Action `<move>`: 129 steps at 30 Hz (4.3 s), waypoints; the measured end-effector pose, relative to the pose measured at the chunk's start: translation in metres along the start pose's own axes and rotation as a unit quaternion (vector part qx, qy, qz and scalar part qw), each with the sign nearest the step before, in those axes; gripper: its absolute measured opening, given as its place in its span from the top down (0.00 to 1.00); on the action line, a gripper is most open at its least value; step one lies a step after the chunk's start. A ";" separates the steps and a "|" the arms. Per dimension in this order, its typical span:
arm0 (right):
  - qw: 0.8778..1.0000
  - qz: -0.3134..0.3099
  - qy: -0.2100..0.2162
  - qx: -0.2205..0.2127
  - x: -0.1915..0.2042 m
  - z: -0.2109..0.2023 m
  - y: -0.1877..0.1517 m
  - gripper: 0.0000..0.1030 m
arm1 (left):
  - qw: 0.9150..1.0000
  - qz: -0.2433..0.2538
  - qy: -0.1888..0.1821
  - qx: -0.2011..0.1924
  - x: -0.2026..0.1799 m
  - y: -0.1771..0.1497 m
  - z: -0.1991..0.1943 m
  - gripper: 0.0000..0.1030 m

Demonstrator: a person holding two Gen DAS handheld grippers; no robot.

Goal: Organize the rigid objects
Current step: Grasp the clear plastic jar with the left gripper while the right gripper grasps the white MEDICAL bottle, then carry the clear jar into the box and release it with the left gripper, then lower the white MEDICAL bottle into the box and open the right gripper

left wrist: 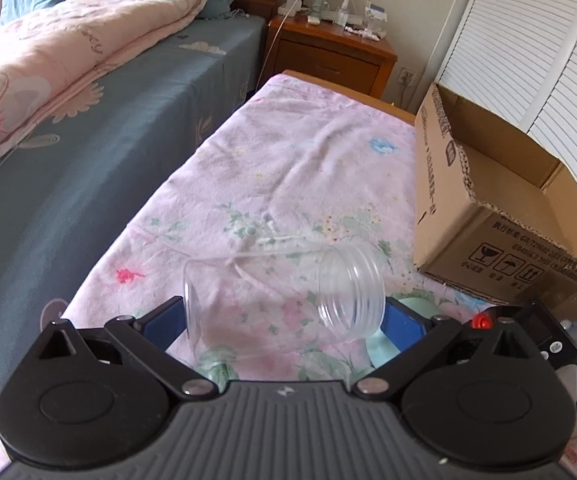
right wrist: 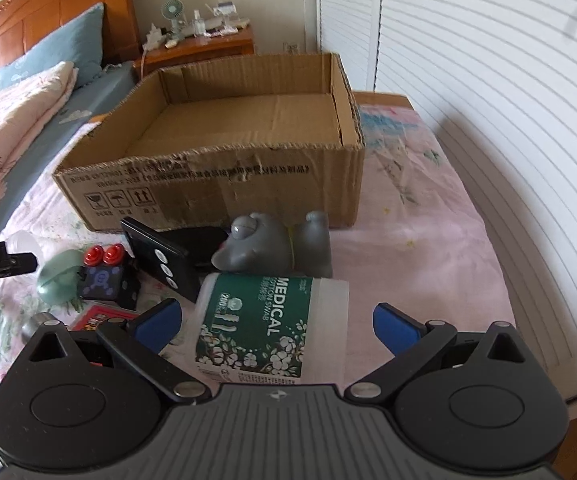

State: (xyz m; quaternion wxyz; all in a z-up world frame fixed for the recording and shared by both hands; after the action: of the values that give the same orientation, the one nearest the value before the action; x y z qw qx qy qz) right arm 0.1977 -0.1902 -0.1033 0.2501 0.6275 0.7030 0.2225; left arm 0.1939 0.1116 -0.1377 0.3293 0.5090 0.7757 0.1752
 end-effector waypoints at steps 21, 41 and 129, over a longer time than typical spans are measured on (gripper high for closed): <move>0.999 -0.053 -0.008 0.005 -0.006 -0.003 -0.013 0.00 | 0.970 0.237 -0.027 0.043 -0.018 -0.017 -0.012 0.08; 0.993 -0.113 -0.007 0.022 0.007 0.009 -0.013 0.16 | 0.971 0.225 -0.042 0.066 -0.016 -0.009 -0.017 0.13; 0.997 -0.069 -0.012 -0.028 0.042 0.090 0.228 0.02 | 0.954 0.279 -0.105 0.002 -0.067 0.022 -0.048 0.02</move>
State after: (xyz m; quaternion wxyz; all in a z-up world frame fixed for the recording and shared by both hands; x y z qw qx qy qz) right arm 0.4263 -0.1227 -0.0332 0.2906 0.5727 0.7353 0.2164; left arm 0.1935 0.0634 -0.0669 0.3462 0.7216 0.5638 0.2040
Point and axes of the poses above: each gripper's, at about its wrist camera, not at the fingertips, and z roughly the way its jaws point, x to its left, y to its top, the point moved 9 cm from there along z, roughly the way its jaws point, and after that the axes turned 11 degrees about -y, right-handed, at the moved point
